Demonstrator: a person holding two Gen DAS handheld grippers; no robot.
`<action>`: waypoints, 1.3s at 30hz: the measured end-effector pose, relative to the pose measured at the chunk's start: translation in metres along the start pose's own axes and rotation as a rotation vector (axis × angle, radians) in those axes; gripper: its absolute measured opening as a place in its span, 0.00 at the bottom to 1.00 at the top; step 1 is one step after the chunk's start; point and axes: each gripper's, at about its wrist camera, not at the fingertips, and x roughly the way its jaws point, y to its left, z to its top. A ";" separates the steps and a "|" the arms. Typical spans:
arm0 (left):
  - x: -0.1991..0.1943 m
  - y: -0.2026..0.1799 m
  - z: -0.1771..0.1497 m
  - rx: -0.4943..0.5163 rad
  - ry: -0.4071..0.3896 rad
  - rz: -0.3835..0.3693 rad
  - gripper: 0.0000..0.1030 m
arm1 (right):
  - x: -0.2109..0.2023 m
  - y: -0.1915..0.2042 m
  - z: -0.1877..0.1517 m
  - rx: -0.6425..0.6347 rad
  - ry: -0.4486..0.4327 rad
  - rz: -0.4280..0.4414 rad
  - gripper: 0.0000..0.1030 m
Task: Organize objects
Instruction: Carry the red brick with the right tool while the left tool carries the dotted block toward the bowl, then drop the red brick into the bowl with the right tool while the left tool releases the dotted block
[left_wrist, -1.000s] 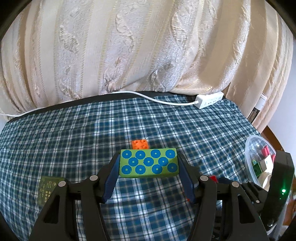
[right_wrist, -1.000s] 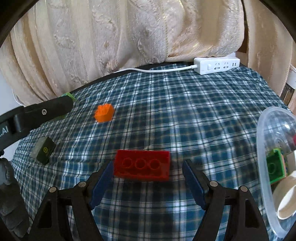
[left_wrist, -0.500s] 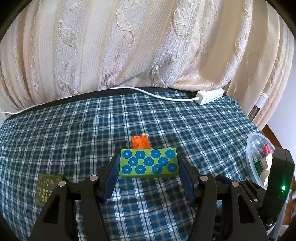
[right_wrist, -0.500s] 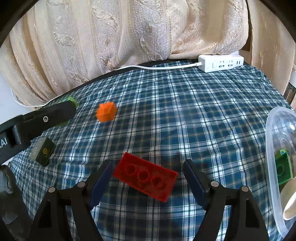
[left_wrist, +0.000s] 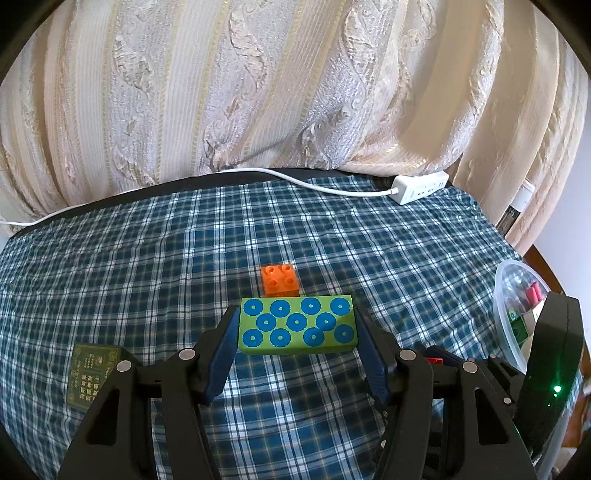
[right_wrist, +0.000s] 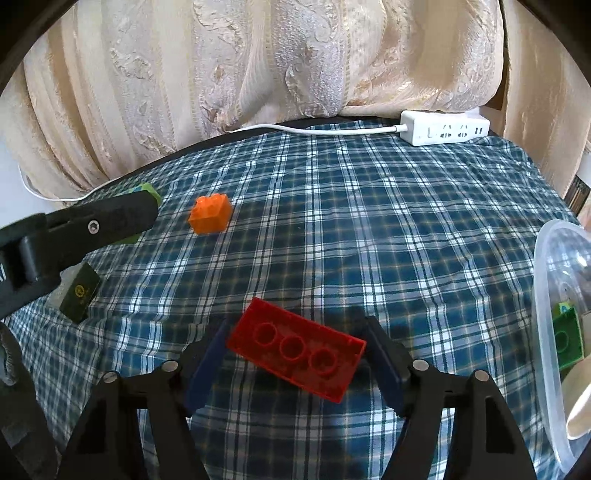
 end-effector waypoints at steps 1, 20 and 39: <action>0.000 -0.001 0.000 0.001 0.000 0.000 0.60 | -0.001 0.000 0.000 0.000 -0.002 0.003 0.73; -0.004 -0.030 -0.004 0.058 0.003 -0.013 0.60 | -0.061 -0.074 0.016 0.130 -0.165 -0.086 0.73; 0.008 -0.105 -0.004 0.184 0.029 -0.038 0.60 | -0.086 -0.197 0.030 0.291 -0.215 -0.213 0.73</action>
